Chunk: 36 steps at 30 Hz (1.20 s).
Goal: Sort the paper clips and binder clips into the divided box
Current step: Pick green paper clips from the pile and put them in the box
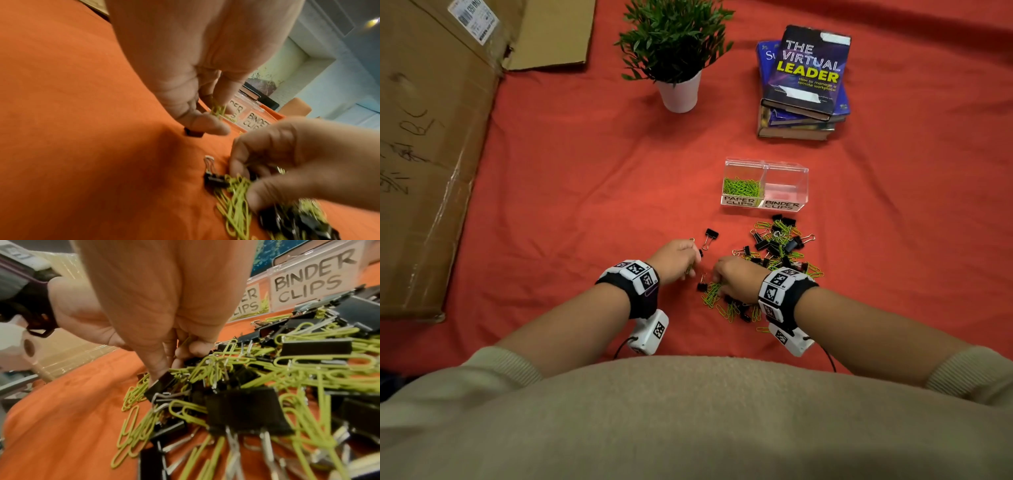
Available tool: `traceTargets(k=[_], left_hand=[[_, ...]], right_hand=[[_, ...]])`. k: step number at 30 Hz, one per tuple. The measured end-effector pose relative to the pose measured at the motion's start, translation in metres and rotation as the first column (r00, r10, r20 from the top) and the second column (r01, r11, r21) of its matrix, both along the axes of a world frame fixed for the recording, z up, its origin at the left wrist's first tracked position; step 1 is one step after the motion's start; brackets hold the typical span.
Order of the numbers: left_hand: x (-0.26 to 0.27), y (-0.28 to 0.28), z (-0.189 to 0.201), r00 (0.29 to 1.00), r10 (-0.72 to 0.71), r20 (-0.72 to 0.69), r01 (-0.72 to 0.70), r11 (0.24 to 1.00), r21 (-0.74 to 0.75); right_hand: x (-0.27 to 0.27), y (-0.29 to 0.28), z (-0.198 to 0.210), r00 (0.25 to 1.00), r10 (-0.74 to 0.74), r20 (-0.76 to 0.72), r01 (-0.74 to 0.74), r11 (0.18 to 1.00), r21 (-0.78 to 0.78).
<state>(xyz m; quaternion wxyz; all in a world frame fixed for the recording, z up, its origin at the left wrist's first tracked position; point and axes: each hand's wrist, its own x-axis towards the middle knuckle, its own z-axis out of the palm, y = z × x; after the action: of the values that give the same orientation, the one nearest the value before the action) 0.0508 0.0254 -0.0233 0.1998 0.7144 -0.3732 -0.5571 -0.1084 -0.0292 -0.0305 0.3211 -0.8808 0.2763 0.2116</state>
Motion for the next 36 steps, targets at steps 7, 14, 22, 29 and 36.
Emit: traceTargets(k=[7,14,22,29,36], left_hand=[[-0.018,0.01,-0.014,0.824,-0.426,0.374,0.44,0.896,0.052],[-0.01,0.006,-0.015,0.719,-0.429,0.547,0.512,0.859,0.001],[-0.017,0.016,-0.008,0.589,-0.592,0.55,0.68,0.731,0.059],[-0.024,0.021,-0.011,0.483,-0.649,0.587,0.727,0.671,0.144],[-0.026,0.024,-0.009,0.497,-0.645,0.58,0.733,0.67,0.118]], right_hand=[[-0.004,-0.014,0.001,0.98,-0.194,-0.05,0.196,0.979,0.048],[-0.022,-0.039,0.017,0.81,-0.575,0.115,0.537,0.807,0.244],[-0.031,-0.064,0.038,0.474,-0.879,0.057,0.594,0.366,0.716],[-0.009,-0.116,0.045,0.418,-0.884,0.211,0.76,0.467,0.452],[0.022,-0.136,0.046,0.728,-0.65,0.22,0.679,0.727,-0.1]])
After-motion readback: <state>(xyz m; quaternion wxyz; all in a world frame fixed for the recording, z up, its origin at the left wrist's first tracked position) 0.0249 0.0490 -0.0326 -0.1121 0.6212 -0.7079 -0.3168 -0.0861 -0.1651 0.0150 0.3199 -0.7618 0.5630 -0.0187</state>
